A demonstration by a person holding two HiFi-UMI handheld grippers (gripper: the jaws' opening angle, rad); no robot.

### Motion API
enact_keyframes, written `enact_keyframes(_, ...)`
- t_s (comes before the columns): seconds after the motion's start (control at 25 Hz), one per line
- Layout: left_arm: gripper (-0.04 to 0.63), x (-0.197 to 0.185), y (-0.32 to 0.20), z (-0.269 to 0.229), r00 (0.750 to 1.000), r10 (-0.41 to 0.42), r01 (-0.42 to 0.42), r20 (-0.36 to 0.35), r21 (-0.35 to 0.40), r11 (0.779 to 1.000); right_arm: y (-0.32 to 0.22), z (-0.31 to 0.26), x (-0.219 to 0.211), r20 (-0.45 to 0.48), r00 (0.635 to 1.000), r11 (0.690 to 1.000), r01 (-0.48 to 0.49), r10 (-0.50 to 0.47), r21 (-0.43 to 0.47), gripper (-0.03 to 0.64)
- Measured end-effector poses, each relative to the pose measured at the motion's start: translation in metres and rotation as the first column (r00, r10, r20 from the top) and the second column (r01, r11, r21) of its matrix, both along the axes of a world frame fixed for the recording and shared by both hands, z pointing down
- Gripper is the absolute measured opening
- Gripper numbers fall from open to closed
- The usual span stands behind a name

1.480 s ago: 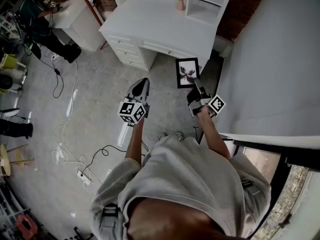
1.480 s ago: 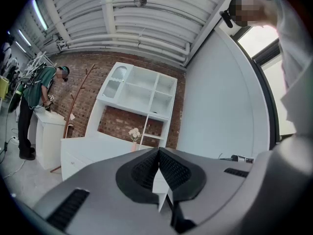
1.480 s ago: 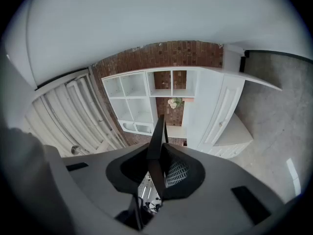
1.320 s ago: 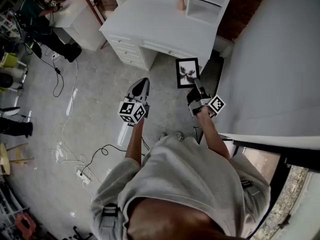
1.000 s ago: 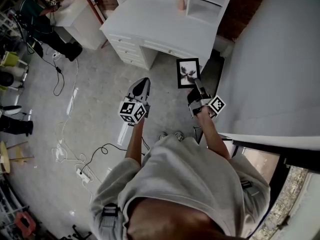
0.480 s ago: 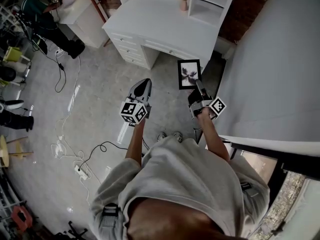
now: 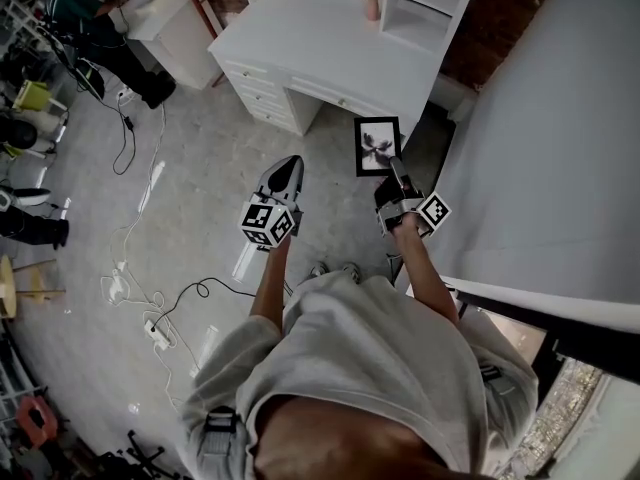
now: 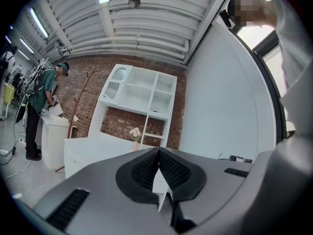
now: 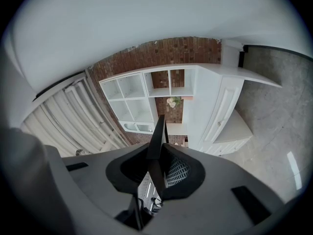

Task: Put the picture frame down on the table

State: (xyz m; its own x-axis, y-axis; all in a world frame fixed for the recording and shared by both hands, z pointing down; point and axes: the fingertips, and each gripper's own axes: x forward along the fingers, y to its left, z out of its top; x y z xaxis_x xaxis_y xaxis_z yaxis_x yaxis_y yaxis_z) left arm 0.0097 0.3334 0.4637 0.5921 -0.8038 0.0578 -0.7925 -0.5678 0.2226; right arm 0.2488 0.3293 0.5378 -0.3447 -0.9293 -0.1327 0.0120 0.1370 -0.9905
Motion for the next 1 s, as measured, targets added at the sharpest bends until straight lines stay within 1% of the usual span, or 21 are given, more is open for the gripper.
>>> enact_keyframes(0.4,0.015,0.017,0.0,0.006,1.0,-0.011,0.011,0.012,-0.007,1.0,-0.002,0.007,0.012,0.019,1.0,1.0,0.015,-0.015,-0.009,0.08)
enact_keyframes(0.64,0.015,0.015,-0.002,0.009,1.0,-0.021,0.021,0.013,-0.007,1.0,-0.007,0.014,0.016,0.006,1.0,1.0,0.018,-0.018,-0.014,0.08)
enact_keyframes(0.8,0.015,0.015,-0.007,0.015,1.0,-0.025,0.026,0.015,-0.011,1.0,-0.013,0.016,0.015,0.016,1.0,1.0,0.019,-0.019,-0.011,0.08)
enact_keyframes(1.0,0.015,0.01,-0.024,0.017,0.999,-0.034,0.034,0.009,-0.011,0.999,-0.031,0.018,0.012,0.02,1.0,1.0,0.02,-0.02,-0.012,0.08)
